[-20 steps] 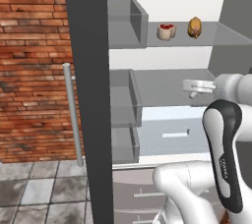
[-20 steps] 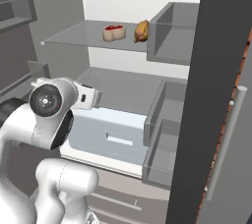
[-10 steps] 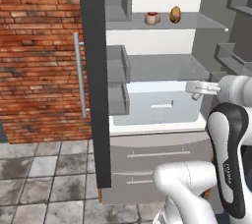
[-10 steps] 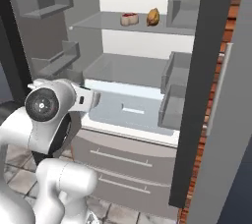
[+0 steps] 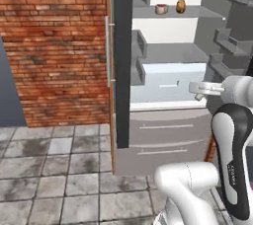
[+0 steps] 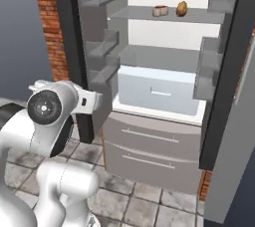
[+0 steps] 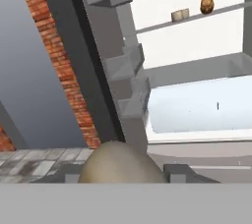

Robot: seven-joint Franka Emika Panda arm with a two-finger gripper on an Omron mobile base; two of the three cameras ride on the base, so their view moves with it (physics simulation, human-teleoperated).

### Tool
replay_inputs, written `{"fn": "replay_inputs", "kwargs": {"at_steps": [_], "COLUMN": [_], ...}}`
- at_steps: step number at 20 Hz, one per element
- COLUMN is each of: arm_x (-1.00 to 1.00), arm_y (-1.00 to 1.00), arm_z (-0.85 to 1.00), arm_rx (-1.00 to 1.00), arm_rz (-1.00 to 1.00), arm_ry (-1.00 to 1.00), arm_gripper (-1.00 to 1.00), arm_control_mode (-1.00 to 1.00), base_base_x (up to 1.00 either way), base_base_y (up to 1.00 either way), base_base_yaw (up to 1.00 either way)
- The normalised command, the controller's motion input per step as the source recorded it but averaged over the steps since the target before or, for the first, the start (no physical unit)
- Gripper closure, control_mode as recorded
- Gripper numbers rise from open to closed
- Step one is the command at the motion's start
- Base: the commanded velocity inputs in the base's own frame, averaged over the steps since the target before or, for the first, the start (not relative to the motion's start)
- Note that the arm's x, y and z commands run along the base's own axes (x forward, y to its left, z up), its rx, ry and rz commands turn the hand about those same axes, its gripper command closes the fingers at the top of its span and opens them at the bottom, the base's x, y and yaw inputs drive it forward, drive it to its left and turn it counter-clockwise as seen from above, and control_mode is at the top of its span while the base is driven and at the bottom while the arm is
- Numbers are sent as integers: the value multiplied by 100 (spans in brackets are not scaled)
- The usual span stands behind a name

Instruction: Gather the mushroom and avocado from the fridge and place them on a tray on the dining counter. Then gather the steak and chicken drumstick from the fridge and place them on the other tray.

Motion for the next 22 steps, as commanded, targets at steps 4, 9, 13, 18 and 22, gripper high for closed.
{"fn": "replay_inputs", "kwargs": {"at_steps": [4, 9, 13, 18, 22], "arm_x": [0, 0, 0, 0, 0], "arm_y": [0, 0, 0, 0, 0], "arm_z": [0, 0, 0, 0, 0], "arm_rx": [0, 0, 0, 0, 0], "arm_rz": [0, 0, 0, 0, 0], "arm_ry": [0, 0, 0, 0, 0], "arm_gripper": [100, 100, 100, 100, 100], "arm_control_mode": [100, 100, 100, 100, 100], "base_base_x": [-31, -25, -2, 19, 24], "base_base_y": [100, 100, 100, 100, 100], "base_base_yaw": [0, 0, 0, 13, 22]}}
